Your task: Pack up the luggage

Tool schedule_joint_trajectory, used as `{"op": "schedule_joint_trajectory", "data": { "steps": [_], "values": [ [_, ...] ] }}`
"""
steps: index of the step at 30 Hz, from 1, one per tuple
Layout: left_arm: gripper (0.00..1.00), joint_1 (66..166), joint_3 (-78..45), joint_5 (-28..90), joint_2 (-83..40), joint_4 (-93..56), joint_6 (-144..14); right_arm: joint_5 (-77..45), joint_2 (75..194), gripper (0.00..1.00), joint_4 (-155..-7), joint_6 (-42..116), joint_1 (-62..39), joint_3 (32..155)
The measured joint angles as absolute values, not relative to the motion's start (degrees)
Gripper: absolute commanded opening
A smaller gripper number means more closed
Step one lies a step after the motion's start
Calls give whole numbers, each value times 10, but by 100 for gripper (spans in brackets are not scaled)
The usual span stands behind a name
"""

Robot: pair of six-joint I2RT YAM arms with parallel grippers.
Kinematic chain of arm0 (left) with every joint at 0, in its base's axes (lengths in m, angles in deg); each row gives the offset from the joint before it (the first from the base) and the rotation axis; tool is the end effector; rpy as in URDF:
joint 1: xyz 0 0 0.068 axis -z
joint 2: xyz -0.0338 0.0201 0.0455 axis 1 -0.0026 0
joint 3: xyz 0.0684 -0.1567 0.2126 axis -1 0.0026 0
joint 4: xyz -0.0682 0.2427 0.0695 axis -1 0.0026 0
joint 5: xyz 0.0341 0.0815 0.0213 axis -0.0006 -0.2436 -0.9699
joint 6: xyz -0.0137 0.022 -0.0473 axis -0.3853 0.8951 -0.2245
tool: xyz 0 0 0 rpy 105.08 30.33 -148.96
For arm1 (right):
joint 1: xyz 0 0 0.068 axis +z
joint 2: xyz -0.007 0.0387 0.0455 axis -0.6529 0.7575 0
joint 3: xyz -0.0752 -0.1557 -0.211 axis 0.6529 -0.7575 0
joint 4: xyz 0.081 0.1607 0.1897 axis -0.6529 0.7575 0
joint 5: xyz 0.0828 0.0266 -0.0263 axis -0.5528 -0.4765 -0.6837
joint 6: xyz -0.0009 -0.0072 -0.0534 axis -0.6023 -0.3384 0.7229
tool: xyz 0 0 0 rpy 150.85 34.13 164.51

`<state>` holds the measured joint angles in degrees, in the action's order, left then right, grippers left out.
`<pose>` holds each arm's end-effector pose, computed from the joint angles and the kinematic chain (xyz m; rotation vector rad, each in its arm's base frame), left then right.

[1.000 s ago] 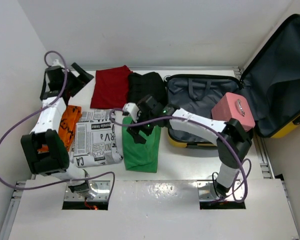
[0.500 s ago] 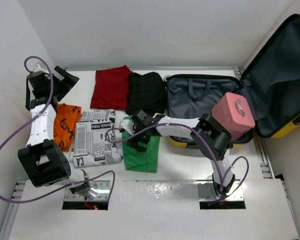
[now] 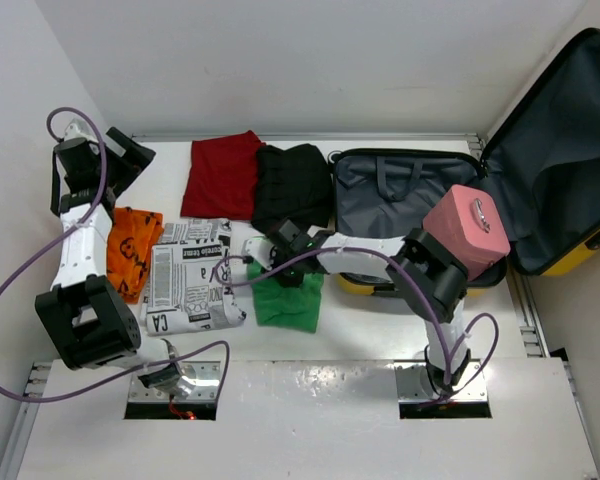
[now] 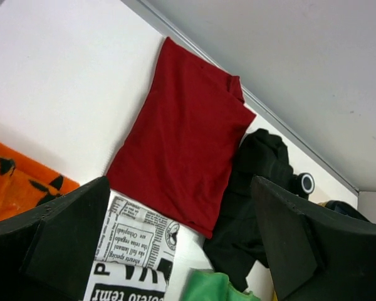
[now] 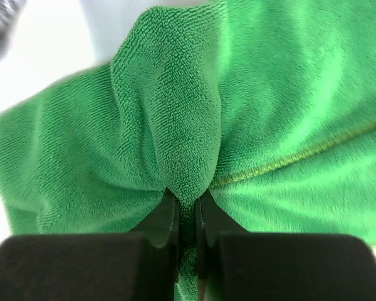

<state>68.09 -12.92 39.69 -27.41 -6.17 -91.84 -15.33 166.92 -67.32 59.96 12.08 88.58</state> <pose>0.3112 0.1131 0.3397 -0.8195 1.7972 -0.4814 0.2405 0.3249 0.1379 -1.5217 2.1357 0.4010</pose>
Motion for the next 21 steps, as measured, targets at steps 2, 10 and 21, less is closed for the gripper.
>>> {"op": "schedule_joint_trajectory", "data": {
  "steps": [2, 10, 21],
  "values": [
    [100, 690, -134, 394, -279, -67, -918, -158, 1643, 0, -642, 588, 97, 884],
    [100, 738, -143, 395, -301, -91, -919, -176, 1458, 0, -582, 560, -117, 1009],
    [100, 787, -165, 395, -347, -109, -923, -131, 1442, 0, -640, 605, -365, 969]
  ]
}}
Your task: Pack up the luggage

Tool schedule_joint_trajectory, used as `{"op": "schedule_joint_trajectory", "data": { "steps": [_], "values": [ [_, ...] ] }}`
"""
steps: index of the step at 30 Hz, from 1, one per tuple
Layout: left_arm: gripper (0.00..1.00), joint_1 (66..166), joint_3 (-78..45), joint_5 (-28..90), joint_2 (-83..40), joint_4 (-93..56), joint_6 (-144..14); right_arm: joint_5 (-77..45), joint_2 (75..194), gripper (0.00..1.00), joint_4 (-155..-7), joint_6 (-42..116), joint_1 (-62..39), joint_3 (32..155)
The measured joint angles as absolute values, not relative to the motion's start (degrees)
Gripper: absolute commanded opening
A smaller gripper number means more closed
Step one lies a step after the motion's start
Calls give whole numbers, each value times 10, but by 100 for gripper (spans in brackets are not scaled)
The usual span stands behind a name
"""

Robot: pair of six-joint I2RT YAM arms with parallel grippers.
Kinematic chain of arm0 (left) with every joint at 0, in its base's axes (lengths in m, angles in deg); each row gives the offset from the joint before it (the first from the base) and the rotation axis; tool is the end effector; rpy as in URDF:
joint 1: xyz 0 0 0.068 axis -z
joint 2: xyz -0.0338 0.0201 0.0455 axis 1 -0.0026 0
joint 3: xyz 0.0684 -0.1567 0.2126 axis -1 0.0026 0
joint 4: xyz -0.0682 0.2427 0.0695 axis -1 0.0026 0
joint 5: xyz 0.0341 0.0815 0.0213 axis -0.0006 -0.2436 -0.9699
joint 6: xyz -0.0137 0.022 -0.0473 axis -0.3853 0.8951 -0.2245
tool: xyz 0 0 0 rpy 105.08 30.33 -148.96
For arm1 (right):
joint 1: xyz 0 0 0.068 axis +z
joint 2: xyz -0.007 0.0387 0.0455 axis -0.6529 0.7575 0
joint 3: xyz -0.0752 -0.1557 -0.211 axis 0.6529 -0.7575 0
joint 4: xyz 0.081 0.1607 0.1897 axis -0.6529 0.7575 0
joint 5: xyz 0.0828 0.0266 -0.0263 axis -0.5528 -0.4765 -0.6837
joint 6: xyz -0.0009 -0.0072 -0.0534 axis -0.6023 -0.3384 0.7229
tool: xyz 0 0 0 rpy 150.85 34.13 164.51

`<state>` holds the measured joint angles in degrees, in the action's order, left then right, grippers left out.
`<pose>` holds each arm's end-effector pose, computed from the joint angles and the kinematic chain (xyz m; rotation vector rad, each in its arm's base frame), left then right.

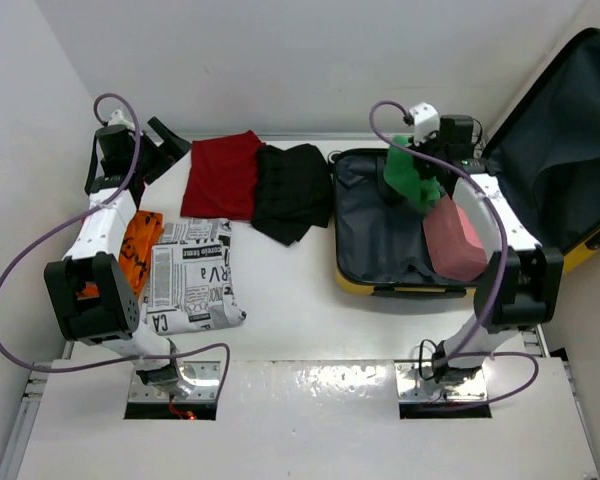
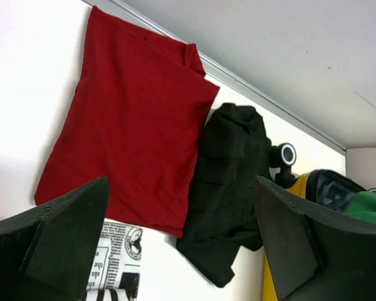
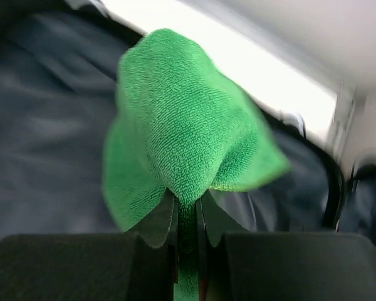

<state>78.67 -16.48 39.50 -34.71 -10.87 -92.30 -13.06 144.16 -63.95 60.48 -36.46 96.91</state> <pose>0.3601 0.0607 0.3280 -0.6572 1.8646 -0.6033 0.3705 0.0311 0.3291 -0.4313 2.0504 -0.0332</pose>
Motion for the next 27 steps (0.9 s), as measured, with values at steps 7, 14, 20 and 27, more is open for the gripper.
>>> {"op": "schedule_joint_trajectory", "data": {
  "steps": [7, 14, 20, 27],
  "values": [
    [100, 787, -171, 395, -355, -109, -922, -79, 1538, 0, -655, 588, -463, 958],
    [100, 787, -172, 393, -355, -107, -912, -9, 1620, 2, -652, 562, -499, 1044],
    [100, 787, -174, 393, -356, -99, -902, 37, 1681, 62, -618, 543, -516, 1133],
    [100, 790, -175, 393, -365, -90, -883, -16, 1675, 73, -565, 510, -520, 1194]
  ]
}}
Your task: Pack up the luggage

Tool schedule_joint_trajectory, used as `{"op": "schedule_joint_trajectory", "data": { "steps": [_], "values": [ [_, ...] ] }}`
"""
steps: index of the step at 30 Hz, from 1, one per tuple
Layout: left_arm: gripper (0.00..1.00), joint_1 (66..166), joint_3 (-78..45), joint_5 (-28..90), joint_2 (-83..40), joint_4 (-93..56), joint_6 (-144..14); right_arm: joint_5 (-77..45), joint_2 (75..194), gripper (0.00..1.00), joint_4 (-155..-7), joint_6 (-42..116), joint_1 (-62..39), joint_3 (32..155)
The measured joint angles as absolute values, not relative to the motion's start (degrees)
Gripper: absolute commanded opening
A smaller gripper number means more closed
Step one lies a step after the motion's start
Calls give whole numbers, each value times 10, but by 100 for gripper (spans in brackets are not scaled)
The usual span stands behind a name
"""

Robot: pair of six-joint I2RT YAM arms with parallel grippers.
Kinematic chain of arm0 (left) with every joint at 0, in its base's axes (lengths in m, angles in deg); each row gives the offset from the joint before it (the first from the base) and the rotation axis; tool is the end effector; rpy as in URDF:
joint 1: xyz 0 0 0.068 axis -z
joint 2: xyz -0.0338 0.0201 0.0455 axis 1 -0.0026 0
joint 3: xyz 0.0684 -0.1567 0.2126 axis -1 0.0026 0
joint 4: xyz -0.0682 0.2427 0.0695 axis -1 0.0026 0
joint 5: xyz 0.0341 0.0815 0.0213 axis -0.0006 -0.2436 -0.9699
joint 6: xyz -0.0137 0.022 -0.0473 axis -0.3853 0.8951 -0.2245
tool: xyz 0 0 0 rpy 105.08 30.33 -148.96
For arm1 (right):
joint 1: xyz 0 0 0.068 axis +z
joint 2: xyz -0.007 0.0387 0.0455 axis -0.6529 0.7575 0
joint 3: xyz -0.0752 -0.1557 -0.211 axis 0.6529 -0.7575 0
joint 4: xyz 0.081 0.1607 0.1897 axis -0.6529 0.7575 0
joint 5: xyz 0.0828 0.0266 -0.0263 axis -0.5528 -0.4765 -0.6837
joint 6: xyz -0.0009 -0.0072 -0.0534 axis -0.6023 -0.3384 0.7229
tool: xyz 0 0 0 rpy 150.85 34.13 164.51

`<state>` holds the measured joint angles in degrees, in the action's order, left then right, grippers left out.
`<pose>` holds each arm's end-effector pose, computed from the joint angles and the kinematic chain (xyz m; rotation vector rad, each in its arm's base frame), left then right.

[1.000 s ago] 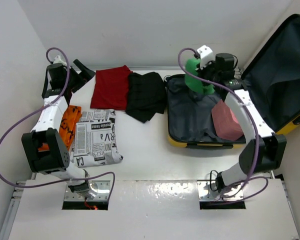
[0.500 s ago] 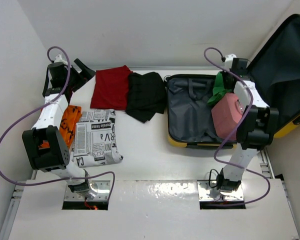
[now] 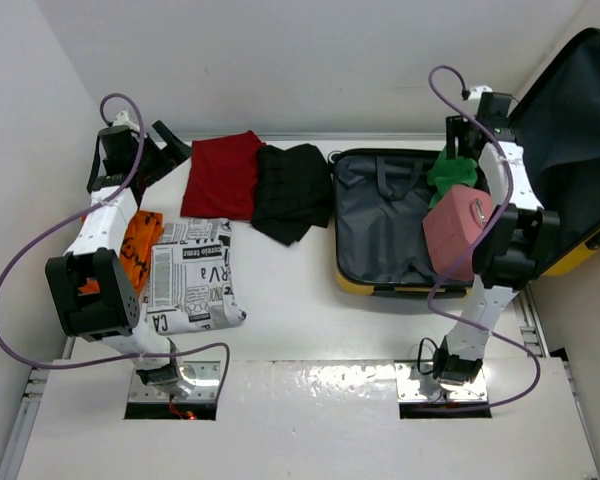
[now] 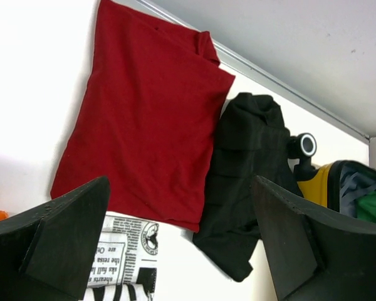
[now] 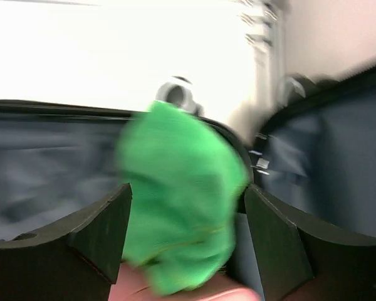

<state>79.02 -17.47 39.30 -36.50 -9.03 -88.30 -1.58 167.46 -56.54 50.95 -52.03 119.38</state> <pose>0.3665 0.0598 0.3200 -0.6091 1.9221 -0.5578 0.4572 -0.0951 0.2890 0.1448 2.2483 -0.2943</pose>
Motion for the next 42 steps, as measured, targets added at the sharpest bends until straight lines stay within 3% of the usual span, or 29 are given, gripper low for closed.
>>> {"op": "schedule_joint_trajectory", "data": {
  "steps": [3, 6, 7, 10, 11, 14, 18, 29, 32, 42],
  "values": [
    [100, 792, -175, 395, -365, -93, -880, -61, 1640, 73, -551, 491, -490, 1199],
    [100, 794, -175, 395, -365, -93, -879, -56, 1613, 57, -561, 487, -409, 1207],
    [100, 795, -175, 395, -365, -93, -878, -51, 1608, 45, -572, 485, -376, 1207],
    [100, 797, -175, 398, -365, -93, -873, -80, 1610, 40, -595, 468, -305, 1208],
    [100, 797, -175, 398, -365, -93, -871, -100, 1616, 51, -589, 455, -299, 1215],
    [100, 797, -174, 398, -365, -93, -867, -160, 1659, 71, -555, 410, -313, 1276],
    [100, 796, -167, 388, -362, -93, -870, -185, 1700, 84, -558, 353, -304, 1305],
    [100, 729, -143, 379, -358, -87, -917, -72, 1883, 87, -578, 273, -26, 1394],
    [100, 725, -129, 378, -351, -82, -919, -34, 1918, 93, -582, 242, -10, 1394],
    [100, 708, -124, 369, -321, -82, -916, 61, 2008, 89, -643, 182, -42, 1413]
  ]
}}
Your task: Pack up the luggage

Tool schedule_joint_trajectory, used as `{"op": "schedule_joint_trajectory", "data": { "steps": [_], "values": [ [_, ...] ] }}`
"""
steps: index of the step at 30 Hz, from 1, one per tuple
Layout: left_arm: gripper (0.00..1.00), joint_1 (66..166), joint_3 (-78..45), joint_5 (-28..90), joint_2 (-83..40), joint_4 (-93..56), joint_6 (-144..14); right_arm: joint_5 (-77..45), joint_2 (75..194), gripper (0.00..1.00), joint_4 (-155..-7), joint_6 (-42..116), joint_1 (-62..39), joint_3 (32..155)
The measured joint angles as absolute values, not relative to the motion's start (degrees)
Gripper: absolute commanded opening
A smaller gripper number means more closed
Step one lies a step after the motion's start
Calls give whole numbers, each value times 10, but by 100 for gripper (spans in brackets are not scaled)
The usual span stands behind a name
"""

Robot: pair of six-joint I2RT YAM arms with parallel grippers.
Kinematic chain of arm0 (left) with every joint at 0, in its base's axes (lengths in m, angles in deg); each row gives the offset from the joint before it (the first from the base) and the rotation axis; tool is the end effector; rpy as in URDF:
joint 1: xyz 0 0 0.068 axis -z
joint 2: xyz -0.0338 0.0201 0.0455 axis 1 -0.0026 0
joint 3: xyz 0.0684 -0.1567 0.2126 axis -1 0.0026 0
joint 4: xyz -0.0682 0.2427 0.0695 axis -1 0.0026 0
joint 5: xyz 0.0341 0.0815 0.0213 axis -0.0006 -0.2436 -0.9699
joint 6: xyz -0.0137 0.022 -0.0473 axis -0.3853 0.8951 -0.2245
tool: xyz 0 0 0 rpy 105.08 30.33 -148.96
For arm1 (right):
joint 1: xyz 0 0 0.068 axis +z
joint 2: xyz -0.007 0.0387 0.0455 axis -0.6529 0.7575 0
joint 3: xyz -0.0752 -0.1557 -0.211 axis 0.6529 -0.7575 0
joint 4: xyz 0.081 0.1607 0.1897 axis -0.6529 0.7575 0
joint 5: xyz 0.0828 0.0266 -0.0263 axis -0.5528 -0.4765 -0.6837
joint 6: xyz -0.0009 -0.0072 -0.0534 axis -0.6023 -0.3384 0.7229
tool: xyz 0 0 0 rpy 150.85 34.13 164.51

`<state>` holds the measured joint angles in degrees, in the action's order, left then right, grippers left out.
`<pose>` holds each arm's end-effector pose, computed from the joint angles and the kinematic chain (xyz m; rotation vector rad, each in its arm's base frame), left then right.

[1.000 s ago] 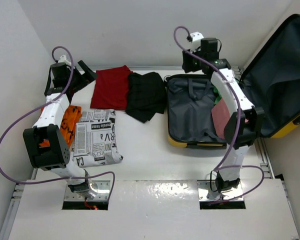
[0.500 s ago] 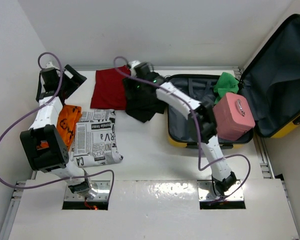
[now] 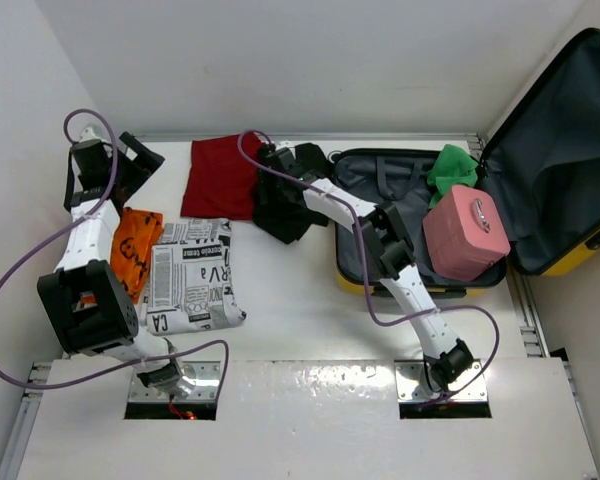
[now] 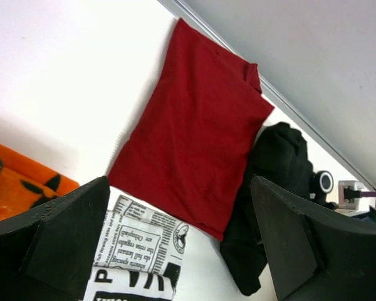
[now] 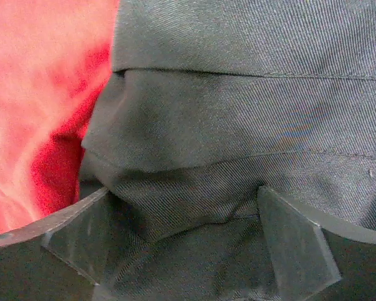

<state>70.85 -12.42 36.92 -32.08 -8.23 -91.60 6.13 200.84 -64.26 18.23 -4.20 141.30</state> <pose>0.3337 0.1057 0.3139 -0.8339 1.8535 -0.4623 0.4642 0.3335 0.1343 -0.0911 2.2946 0.2858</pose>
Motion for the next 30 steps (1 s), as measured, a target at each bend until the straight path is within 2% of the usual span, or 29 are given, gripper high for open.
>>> {"op": "schedule_joint_trajectory", "data": {
  "steps": [2, 3, 4, 8, 13, 19, 26, 30],
  "values": [
    [100, 704, -124, 368, -321, -82, -915, 66, 2019, 83, -648, 181, -43, 1432],
    [100, 701, -124, 367, -321, -82, -915, 66, 2023, 74, -652, 180, -43, 1439],
    [100, 699, -124, 367, -321, -82, -914, 66, 2027, 53, -656, 179, -43, 1444],
    [100, 699, -124, 367, -321, -82, -914, 48, 2030, 0, -660, 175, -46, 1442],
    [100, 699, -124, 371, -321, -82, -914, -15, 1994, 0, -687, 180, -59, 1382],
    [100, 699, -123, 382, -321, -83, -915, -136, 1819, 0, -657, 157, -117, 1239],
    [100, 703, -121, 393, -323, -97, -924, -205, 1595, 0, -635, 131, -274, 1165],
    [100, 715, -121, 396, -330, -103, -930, -206, 1535, 0, -592, 114, -374, 1112]
  ]
}}
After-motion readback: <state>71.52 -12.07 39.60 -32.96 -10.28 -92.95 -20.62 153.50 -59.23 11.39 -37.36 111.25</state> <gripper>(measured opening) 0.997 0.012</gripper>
